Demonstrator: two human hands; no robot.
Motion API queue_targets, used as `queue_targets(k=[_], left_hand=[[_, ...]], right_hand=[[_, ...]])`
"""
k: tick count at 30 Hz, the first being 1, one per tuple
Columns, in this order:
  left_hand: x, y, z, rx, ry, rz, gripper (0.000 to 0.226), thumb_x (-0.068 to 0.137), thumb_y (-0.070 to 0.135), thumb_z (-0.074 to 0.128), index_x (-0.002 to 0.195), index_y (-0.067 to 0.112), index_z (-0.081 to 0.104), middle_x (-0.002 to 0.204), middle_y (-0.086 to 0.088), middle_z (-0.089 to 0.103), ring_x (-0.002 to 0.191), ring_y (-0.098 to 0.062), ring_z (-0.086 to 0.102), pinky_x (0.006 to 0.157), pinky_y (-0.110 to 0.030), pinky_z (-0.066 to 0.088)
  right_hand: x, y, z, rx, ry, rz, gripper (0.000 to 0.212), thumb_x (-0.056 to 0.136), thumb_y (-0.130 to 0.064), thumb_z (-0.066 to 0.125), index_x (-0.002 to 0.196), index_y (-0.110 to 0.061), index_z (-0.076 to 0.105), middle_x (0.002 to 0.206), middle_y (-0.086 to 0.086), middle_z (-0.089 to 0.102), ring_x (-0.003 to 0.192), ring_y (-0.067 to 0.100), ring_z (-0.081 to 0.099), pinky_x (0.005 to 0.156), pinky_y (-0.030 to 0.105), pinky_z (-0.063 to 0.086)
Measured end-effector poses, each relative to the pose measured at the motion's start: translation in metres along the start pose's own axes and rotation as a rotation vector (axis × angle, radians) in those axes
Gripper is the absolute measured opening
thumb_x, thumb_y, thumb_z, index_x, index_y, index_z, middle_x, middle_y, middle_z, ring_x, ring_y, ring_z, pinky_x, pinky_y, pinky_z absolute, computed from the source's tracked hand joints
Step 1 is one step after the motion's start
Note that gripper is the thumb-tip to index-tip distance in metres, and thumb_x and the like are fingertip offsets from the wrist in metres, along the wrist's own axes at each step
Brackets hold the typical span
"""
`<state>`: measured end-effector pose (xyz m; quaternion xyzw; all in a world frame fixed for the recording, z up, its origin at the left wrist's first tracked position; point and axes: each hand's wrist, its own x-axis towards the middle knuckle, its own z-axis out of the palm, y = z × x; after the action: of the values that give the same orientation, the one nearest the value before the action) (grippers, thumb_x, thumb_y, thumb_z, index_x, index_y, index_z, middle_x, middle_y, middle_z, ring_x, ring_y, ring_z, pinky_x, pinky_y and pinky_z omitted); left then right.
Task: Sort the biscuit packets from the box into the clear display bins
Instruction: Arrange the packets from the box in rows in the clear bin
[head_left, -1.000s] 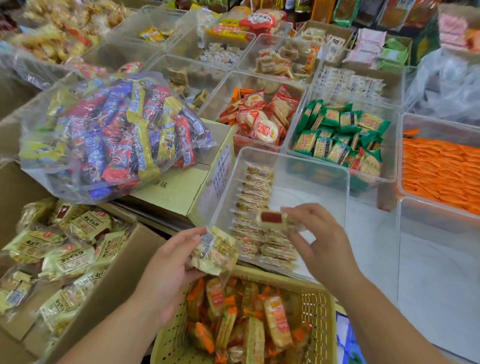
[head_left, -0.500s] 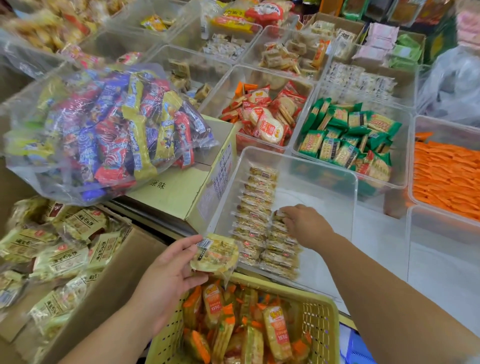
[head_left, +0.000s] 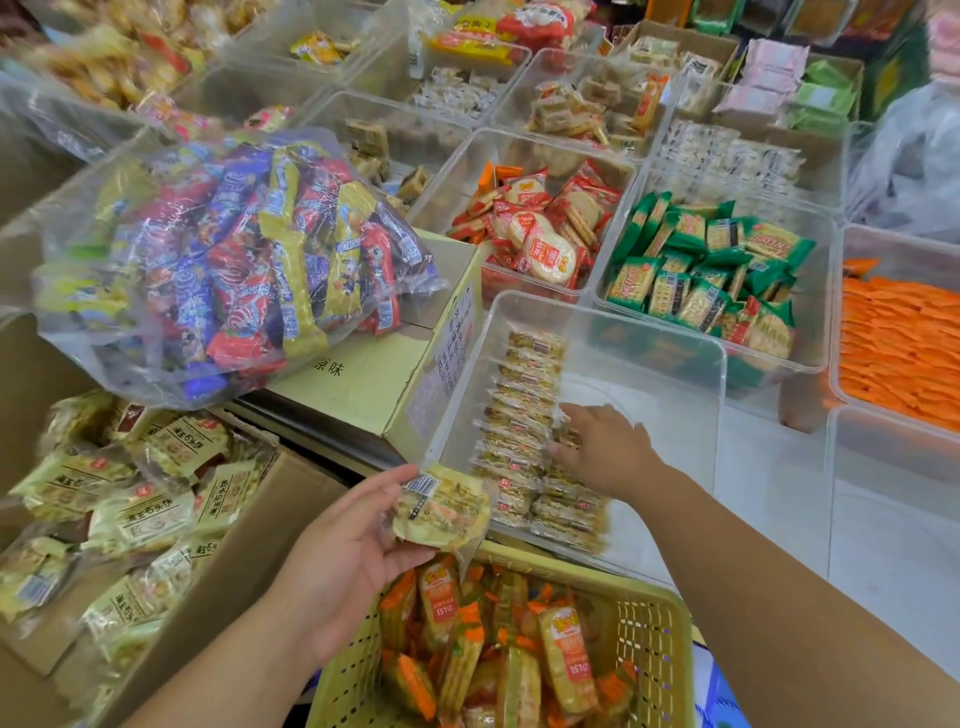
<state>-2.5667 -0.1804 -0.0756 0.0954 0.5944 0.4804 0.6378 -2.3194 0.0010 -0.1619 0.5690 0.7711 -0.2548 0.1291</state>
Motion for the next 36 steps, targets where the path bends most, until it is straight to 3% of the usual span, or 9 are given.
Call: queue_targets(k=[4,9,15,18,21,25,29,31,36], left_hand=[[-0.004,0.006,0.002,-0.158,-0.050,-0.036,0.038,0.096,0.023,0.054,0.129,0.011,0.070,0.117,-0.017,0.075,0.094,-0.036,0.074,0.070,-0.040,0.065],[-0.011,0.006,0.008,-0.129,-0.186,-0.081,0.052,0.088,0.022,0.052,0.136,0.005,0.064,0.108,-0.029,0.070,0.078,-0.031,0.070,0.065,-0.038,0.063],[-0.019,0.000,0.020,0.154,-0.186,-0.105,0.051,0.090,0.048,0.062,0.119,0.007,0.069,0.082,-0.018,0.064,0.064,-0.028,0.063,0.058,-0.036,0.057],[-0.022,0.002,0.021,0.442,-0.094,0.032,0.043,0.085,0.056,0.075,0.095,0.014,0.076,0.068,-0.006,0.055,0.060,-0.020,0.054,0.065,-0.036,0.050],[-0.027,0.005,0.023,0.650,-0.044,0.165,0.017,0.096,0.041,0.069,0.091,0.031,0.082,0.074,0.012,0.071,0.065,-0.003,0.061,0.074,-0.033,0.048],[-0.032,0.008,0.030,0.566,-0.106,0.141,0.018,0.100,0.023,0.064,0.092,0.025,0.080,0.098,-0.007,0.080,0.086,-0.022,0.075,0.076,-0.037,0.060],[-0.033,0.009,0.032,0.433,-0.057,0.101,0.010,0.098,0.012,0.066,0.098,0.004,0.071,0.096,-0.023,0.077,0.084,-0.036,0.075,0.063,-0.037,0.064],[-0.032,0.008,0.033,0.401,-0.022,0.106,0.018,0.097,0.008,0.065,0.099,-0.008,0.060,0.091,-0.032,0.073,0.075,-0.045,0.070,0.056,-0.035,0.060],[-0.027,0.011,0.041,0.405,0.070,0.220,0.010,0.095,0.003,0.068,0.086,-0.001,0.064,0.079,-0.024,0.071,0.066,-0.026,0.069,0.056,-0.034,0.061]], right_hand=[[-0.049,-0.028,-0.016,0.156,0.175,-0.277,0.081,0.089,-0.058,0.066,0.157,-0.041,0.025,0.165,-0.005,0.028,0.155,0.022,0.013,0.124,0.051,0.017],[-0.121,-0.059,-0.016,0.681,0.184,-0.540,0.066,0.090,-0.048,0.071,0.149,-0.044,0.041,0.154,-0.024,0.040,0.144,-0.004,0.032,0.116,0.016,0.027],[-0.144,-0.067,-0.006,0.936,0.266,-0.317,0.004,0.099,-0.031,0.064,0.101,-0.031,0.068,0.086,-0.012,0.064,0.081,0.004,0.059,0.072,0.024,0.048],[-0.150,-0.066,-0.003,0.991,0.271,-0.253,0.015,0.101,-0.037,0.059,0.088,-0.038,0.066,0.080,-0.015,0.066,0.076,-0.001,0.062,0.064,0.018,0.051],[-0.157,-0.064,-0.002,1.180,0.205,-0.193,0.033,0.101,-0.048,0.053,0.084,-0.021,0.062,0.083,-0.009,0.074,0.072,0.007,0.072,0.056,0.028,0.058],[-0.160,-0.063,0.002,1.292,0.113,-0.150,0.051,0.098,-0.060,0.050,0.095,-0.010,0.062,0.089,0.004,0.078,0.052,0.025,0.067,0.047,0.028,0.050],[-0.161,-0.067,0.006,1.342,0.083,-0.096,0.045,0.095,-0.060,0.051,0.101,-0.017,0.065,0.092,0.004,0.077,0.061,0.025,0.071,0.049,0.035,0.054],[-0.161,-0.069,0.010,1.267,0.130,-0.076,0.026,0.094,-0.058,0.054,0.112,-0.040,0.062,0.104,-0.008,0.074,0.076,0.011,0.073,0.058,0.034,0.061],[-0.167,-0.083,0.013,0.901,0.255,-0.163,0.077,0.085,-0.071,0.055,0.151,-0.053,0.019,0.148,-0.032,0.026,0.135,-0.012,0.034,0.107,0.023,0.041]])
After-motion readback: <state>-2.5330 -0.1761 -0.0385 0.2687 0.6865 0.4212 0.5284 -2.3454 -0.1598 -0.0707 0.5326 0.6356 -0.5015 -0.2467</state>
